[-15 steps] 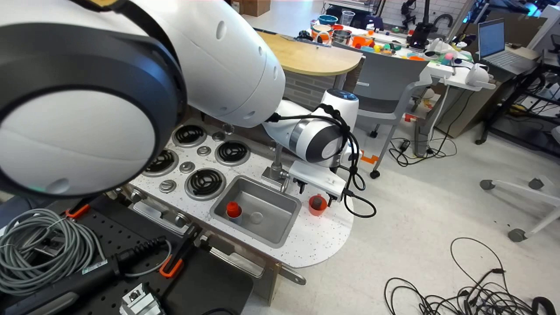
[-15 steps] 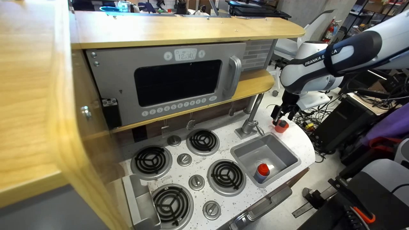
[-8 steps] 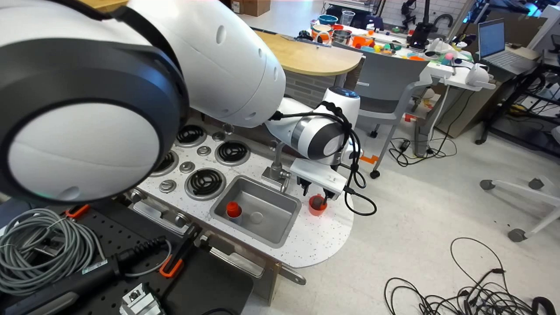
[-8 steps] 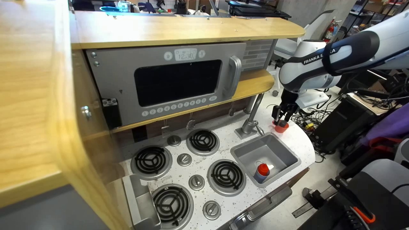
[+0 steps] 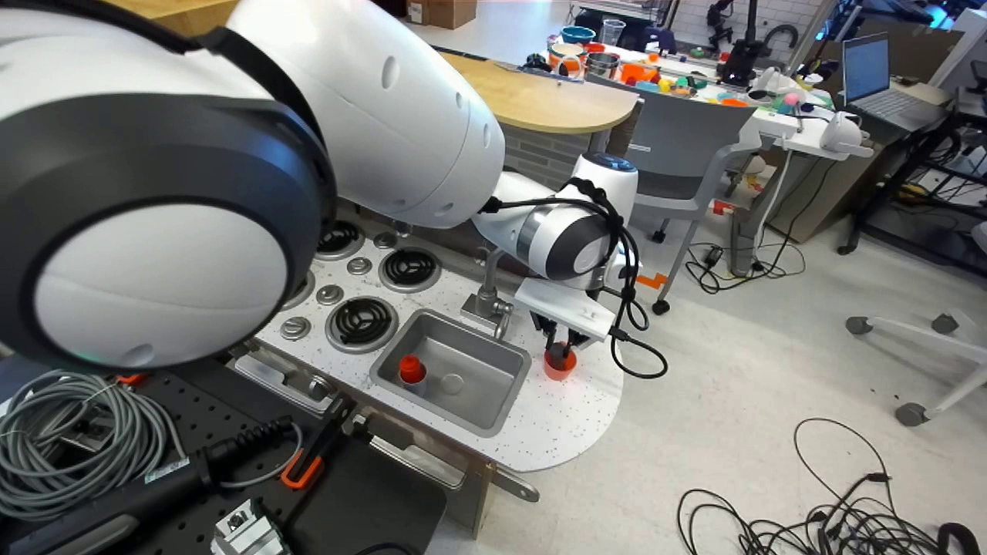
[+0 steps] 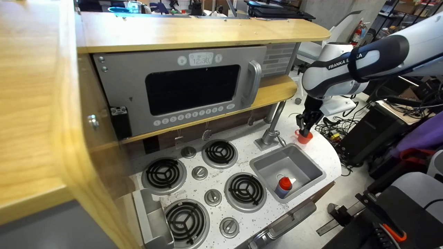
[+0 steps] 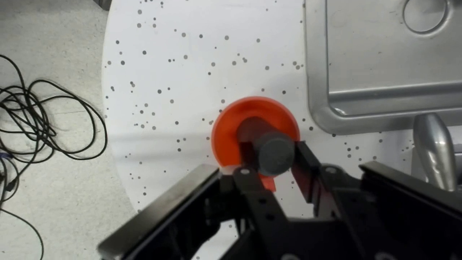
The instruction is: Remove the gray object from the orange cup
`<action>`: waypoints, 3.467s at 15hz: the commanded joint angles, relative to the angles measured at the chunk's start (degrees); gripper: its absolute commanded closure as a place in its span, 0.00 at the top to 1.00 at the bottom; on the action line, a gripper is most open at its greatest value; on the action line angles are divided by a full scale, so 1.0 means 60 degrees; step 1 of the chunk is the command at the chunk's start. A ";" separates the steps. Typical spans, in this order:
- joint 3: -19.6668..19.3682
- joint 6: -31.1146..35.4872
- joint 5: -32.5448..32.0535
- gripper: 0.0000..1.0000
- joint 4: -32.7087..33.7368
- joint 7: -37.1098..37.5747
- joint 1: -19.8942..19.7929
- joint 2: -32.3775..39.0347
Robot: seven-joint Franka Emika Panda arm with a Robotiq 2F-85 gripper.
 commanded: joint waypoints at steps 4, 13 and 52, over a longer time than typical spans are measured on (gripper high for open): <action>0.0302 -0.1303 0.0220 0.08 -0.0166 -0.0550 -0.0382 -0.0500; 0.0606 -0.1908 0.0495 0.08 -0.2205 -0.1639 -0.0847 -0.2553; -0.0683 0.3107 0.0484 1.00 -0.8098 -0.0150 -0.0696 -0.5921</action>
